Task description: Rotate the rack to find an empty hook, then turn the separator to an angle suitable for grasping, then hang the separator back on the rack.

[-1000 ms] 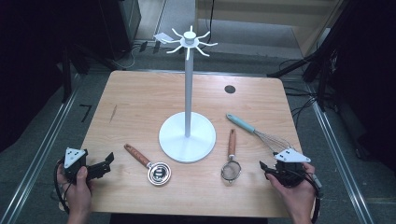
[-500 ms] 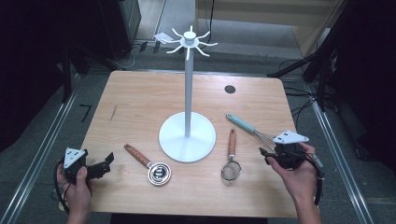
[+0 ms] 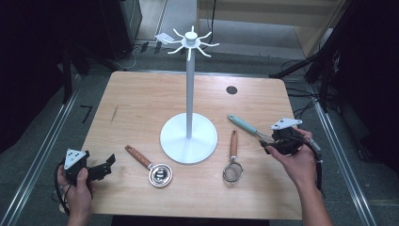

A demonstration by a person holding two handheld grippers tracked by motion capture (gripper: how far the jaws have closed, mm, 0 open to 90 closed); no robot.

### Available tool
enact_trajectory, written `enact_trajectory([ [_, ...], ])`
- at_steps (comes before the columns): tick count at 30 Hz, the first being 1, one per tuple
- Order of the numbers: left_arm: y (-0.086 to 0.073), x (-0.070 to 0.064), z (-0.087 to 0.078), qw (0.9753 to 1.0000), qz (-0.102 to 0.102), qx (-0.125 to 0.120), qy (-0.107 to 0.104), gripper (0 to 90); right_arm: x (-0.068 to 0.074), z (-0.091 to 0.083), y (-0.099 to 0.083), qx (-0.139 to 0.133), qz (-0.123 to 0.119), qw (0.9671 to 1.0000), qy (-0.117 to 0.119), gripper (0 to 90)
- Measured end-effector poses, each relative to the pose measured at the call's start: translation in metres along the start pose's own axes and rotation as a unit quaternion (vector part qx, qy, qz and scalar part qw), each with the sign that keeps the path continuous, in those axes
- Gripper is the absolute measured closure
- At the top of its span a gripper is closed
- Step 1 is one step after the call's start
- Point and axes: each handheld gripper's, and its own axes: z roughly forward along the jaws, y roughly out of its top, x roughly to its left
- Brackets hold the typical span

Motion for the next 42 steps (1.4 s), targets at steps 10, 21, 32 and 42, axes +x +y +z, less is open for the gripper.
enact_trajectory([
  [10,0.0,-0.001,0.0,1.0,0.005,0.004,0.0,0.0,-0.012,0.018,0.008,0.019,-0.001,0.9995,0.027,36.2],
  [21,0.0,0.0,0.0,1.0,0.004,0.005,-0.001,0.0,-0.016,0.032,0.022,0.063,-0.024,0.9975,0.02,43.2],
  [32,0.0,-0.001,0.001,1.0,0.005,0.006,-0.003,0.0,-0.024,0.038,0.033,0.089,-0.046,0.993,0.062,59.0],
  [42,0.0,-0.001,0.001,0.9999,0.007,0.007,-0.005,0.0,-0.027,0.053,0.044,0.127,-0.052,0.9874,0.079,62.5],
])
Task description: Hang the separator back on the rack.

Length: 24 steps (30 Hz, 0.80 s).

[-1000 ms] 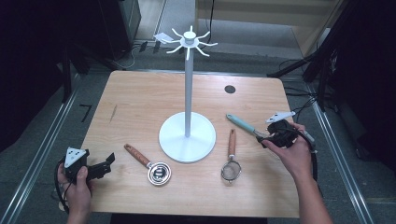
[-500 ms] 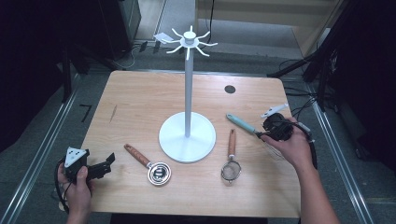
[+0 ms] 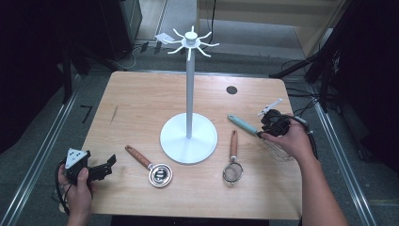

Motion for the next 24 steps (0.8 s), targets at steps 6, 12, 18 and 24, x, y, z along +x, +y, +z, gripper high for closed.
enact_trajectory([
  [6,0.0,0.0,0.0,1.0,0.0,0.0,0.0,0.0,0.002,0.007,0.013,0.013,-0.012,0.9998,-0.002,64.9],
  [12,0.0,0.0,0.0,1.0,0.0,0.0,-0.001,0.0,0.003,0.021,0.019,0.031,-0.021,0.9993,-0.004,69.6],
  [18,0.0,0.0,0.0,1.0,0.001,-0.001,-0.001,0.0,0.003,0.03,0.024,0.044,-0.029,0.9985,-0.017,70.9],
  [24,0.0,0.0,0.0,1.0,0.0,0.002,-0.001,0.0,0.002,0.037,0.03,0.061,-0.035,0.9974,-0.015,68.2],
])
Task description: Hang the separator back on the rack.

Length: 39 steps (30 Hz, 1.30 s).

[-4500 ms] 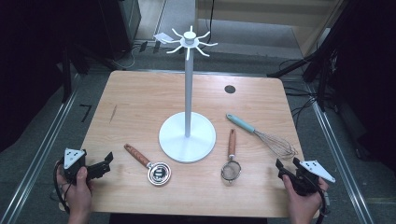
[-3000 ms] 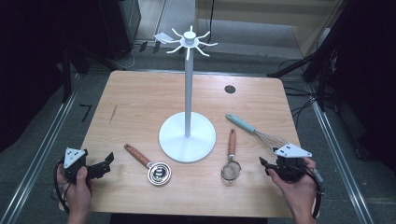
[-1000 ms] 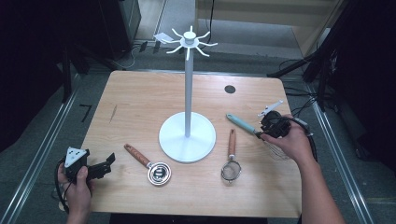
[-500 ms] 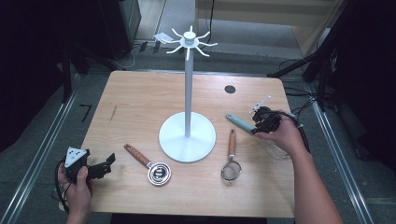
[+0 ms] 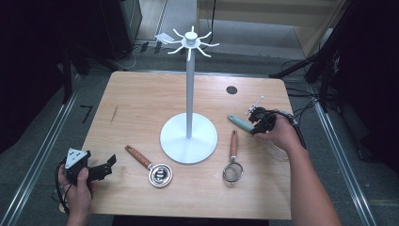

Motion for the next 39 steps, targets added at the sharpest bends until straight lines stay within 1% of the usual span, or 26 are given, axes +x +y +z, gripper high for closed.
enact_trajectory([
  [3,0.0,0.0,0.0,1.0,0.0,-0.002,-0.001,0.0,0.0,0.004,0.002,0.007,0.001,1.0,0.0,66.3],
  [4,0.0,0.0,0.0,1.0,0.001,-0.002,-0.001,0.0,0.001,0.008,0.003,0.017,-0.004,0.9998,0.002,65.9],
  [6,0.0,0.0,0.0,1.0,0.001,-0.002,-0.001,0.0,0.001,0.009,0.004,0.019,-0.001,0.9998,0.005,65.9],
  [8,0.0,0.0,0.0,1.0,0.001,-0.002,-0.001,0.0,-0.001,0.012,0.005,0.021,0.003,0.9997,0.015,69.3],
  [9,0.0,0.0,0.0,1.0,0.001,-0.002,-0.001,0.0,-0.004,0.013,0.006,0.026,0.011,0.9993,0.023,69.6],
  [10,0.0,0.0,0.0,1.0,0.0,-0.002,-0.001,0.0,-0.006,0.014,0.007,0.027,0.02,0.999,0.03,69.6],
  [13,0.0,0.0,0.0,1.0,0.0,0.0,-0.001,0.0,-0.007,0.014,0.007,0.026,0.017,0.9991,0.031,70.0],
  [14,0.0,0.0,0.0,1.0,0.001,0.0,-0.001,0.0,-0.006,0.015,0.008,0.03,0.007,0.9991,0.027,70.0],
  [19,0.0,0.0,0.0,1.0,0.002,-0.001,-0.002,0.0,-0.006,0.015,0.009,0.032,0.012,0.9989,0.033,68.9],
  [20,0.0,0.0,0.0,1.0,0.0,0.001,-0.001,0.0,-0.008,0.016,0.009,0.031,0.017,0.9986,0.038,66.7],
  [21,0.0,0.0,0.0,1.0,0.001,-0.001,-0.001,0.0,-0.008,0.016,0.009,0.029,0.023,0.9984,0.042,66.9],
  [22,0.0,0.0,0.0,1.0,0.002,-0.001,-0.001,0.0,-0.009,0.016,0.008,0.029,0.025,0.9981,0.047,69.4],
  [23,0.0,0.0,0.0,1.0,0.002,-0.001,-0.001,0.0,-0.009,0.016,0.008,0.027,0.023,0.998,0.051,69.6],
  [25,0.0,0.0,0.0,1.0,0.001,-0.001,-0.001,0.0,-0.009,0.016,0.008,0.028,0.02,0.9981,0.052,69.6],
  [28,0.0,0.0,0.0,1.0,0.001,0.001,-0.001,0.0,-0.008,0.016,0.011,0.036,0.02,0.9978,0.051,69.4],
  [29,0.0,0.0,0.0,1.0,0.001,0.001,-0.001,0.0,-0.007,0.016,0.011,0.035,0.024,0.9978,0.052,69.7],
  [31,0.0,0.0,0.0,1.0,0.0,0.001,-0.001,0.0,-0.007,0.016,0.012,0.037,0.02,0.9977,0.053,70.2],
  [34,0.0,0.0,0.0,1.0,0.0,0.001,-0.001,0.0,-0.006,0.016,0.013,0.037,0.021,0.9975,0.055,70.9],
  [37,0.0,0.0,0.0,1.0,0.0,0.001,-0.001,0.0,-0.006,0.016,0.012,0.036,0.028,0.9974,0.055,71.0],
  [38,0.0,0.0,0.0,1.0,0.0,0.001,-0.002,0.0,-0.007,0.016,0.009,0.023,0.047,0.9956,0.077,71.1],
  [39,0.0,0.0,0.0,1.0,0.0,0.001,-0.002,0.0,-0.007,0.016,0.009,0.023,0.047,0.9956,0.077,71.1],
])
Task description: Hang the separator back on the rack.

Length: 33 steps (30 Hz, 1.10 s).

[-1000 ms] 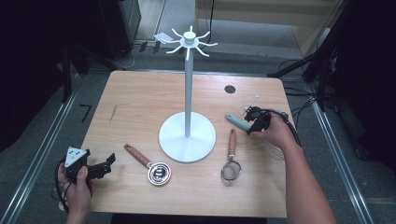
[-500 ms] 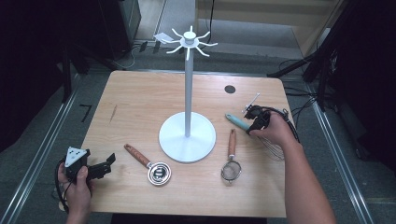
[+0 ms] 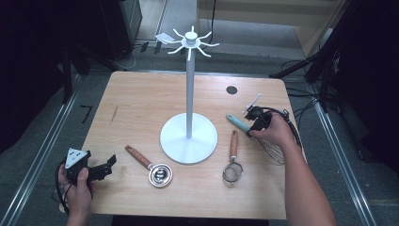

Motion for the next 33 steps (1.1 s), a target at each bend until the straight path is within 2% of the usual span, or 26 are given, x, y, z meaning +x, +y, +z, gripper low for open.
enact_trajectory([
  [1,0.0,0.0,0.0,1.0,-0.001,-0.001,0.0,0.0,-0.001,-0.001,-0.004,-0.012,0.013,0.9999,-0.001,71.2],
  [2,0.0,0.0,0.0,1.0,-0.001,0.0,0.0,0.0,-0.001,-0.002,-0.006,-0.015,0.014,0.9998,-0.005,71.2],
  [5,0.0,0.0,0.0,1.0,-0.002,0.0,0.0,0.0,-0.001,-0.005,-0.011,-0.025,0.011,0.9996,-0.004,71.2],
  [6,0.0,0.0,0.0,1.0,-0.004,0.0,0.001,0.0,-0.002,-0.009,-0.015,-0.036,0.006,0.9993,-0.01,71.2],
  [10,0.0,0.0,0.0,1.0,-0.003,0.0,0.002,0.0,-0.002,-0.016,-0.021,-0.054,0.01,0.9984,-0.017,71.2],
  [14,0.0,0.0,0.0,1.0,-0.002,0.0,0.003,0.0,-0.002,-0.031,-0.029,-0.101,0.019,0.9944,-0.023,71.2],
  [16,0.0,0.0,0.0,1.0,-0.002,-0.001,0.003,0.0,-0.001,-0.039,-0.032,-0.127,0.023,0.9913,-0.025,71.2],
  [17,0.0,0.0,0.0,1.0,-0.002,-0.001,0.003,0.0,-0.001,-0.039,-0.032,-0.127,0.023,0.9913,-0.025,71.2],
  [18,0.0,0.0,0.0,1.0,-0.001,-0.001,0.003,0.0,0.0,-0.042,-0.033,-0.14,0.028,0.9894,-0.026,71.2],
  [19,0.0,0.0,0.0,1.0,0.0,-0.001,0.003,0.0,0.002,-0.048,-0.035,-0.165,0.03,0.9855,-0.029,71.3],
  [21,0.0,0.0,0.0,1.0,-0.001,-0.001,0.003,0.0,0.003,-0.05,-0.036,-0.171,0.029,0.9843,-0.032,71.3],
  [22,0.0,0.0,0.0,1.0,-0.001,-0.002,0.003,0.0,0.005,-0.053,-0.037,-0.184,0.03,0.9819,-0.035,71.3],
  [23,0.0,0.0,0.0,1.0,0.0,-0.003,0.003,0.0,0.007,-0.058,-0.04,-0.206,0.032,0.9771,-0.041,71.3],
  [24,0.0,0.0,0.0,1.0,0.0,-0.003,0.003,0.0,0.007,-0.058,-0.04,-0.206,0.032,0.9771,-0.041,71.3],
  [25,0.0,0.0,0.0,1.0,0.0,-0.002,0.003,0.0,0.01,-0.064,-0.042,-0.23,0.037,0.9714,-0.047,71.3],
  [26,0.0,0.0,0.0,1.0,0.0,-0.002,0.003,0.0,0.01,-0.064,-0.042,-0.23,0.037,0.9714,-0.047,71.3],
  [27,0.0,0.0,0.0,1.0,-0.001,-0.002,0.003,0.0,0.012,-0.07,-0.045,-0.256,0.043,0.9647,-0.045,71.3],
  [28,0.0,0.0,0.0,1.0,0.0,-0.002,0.003,0.0,0.013,-0.072,-0.046,-0.264,0.043,0.9625,-0.045,71.3],
  [29,0.0,0.0,0.0,1.0,0.0,-0.002,0.003,0.0,0.013,-0.072,-0.046,-0.264,0.043,0.9625,-0.045,71.3],
  [30,0.0,0.0,0.0,1.0,0.0,-0.002,0.003,0.0,0.016,-0.078,-0.049,-0.287,0.051,0.9552,-0.051,71.3],
  [33,0.0,0.0,0.0,1.0,-0.001,-0.002,0.003,0.0,0.02,-0.085,-0.052,-0.317,0.062,0.9449,-0.054,71.3],
])
